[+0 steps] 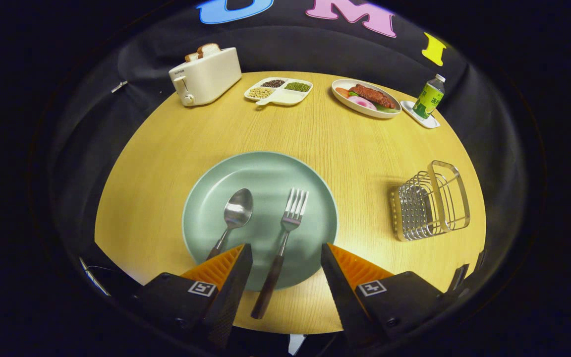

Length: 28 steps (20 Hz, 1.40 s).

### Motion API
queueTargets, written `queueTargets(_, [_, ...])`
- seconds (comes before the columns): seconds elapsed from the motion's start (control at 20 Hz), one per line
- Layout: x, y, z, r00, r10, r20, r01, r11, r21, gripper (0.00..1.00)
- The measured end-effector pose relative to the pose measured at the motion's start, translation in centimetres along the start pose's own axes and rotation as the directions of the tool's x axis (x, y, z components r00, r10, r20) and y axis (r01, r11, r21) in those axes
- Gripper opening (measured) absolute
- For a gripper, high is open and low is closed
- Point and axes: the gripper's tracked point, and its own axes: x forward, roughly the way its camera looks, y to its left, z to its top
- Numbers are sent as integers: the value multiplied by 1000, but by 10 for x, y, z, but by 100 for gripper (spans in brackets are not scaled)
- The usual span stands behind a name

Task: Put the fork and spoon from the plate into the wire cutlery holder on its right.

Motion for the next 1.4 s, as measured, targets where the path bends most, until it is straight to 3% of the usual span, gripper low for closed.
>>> queueTargets(0.15, [16,2,-13,997,4,-72,-5,1000,-13,87])
queueTargets(0.45, [32,9,-25,984,16,-178,-14,1000,7,75])
queueTargets(0.55, [36,7,-28,975,11,-220,-8,1000,16,66])
queueTargets(0.6, [37,7,-25,975,11,-220,-4,1000,30,57])
queueTargets(0.75, [34,3,-26,963,7,-270,5,999,46,49])
queueTargets(0.85, [38,-1,-27,957,-2,-290,13,999,36,32])
queueTargets(0.9, [40,-4,-26,955,-2,-296,12,999,31,17])
queueTargets(1.0, [33,-3,-25,947,25,-321,-13,999,40,11])
queueTargets(1.4, [17,-16,-2,944,101,-315,-67,991,115,9])
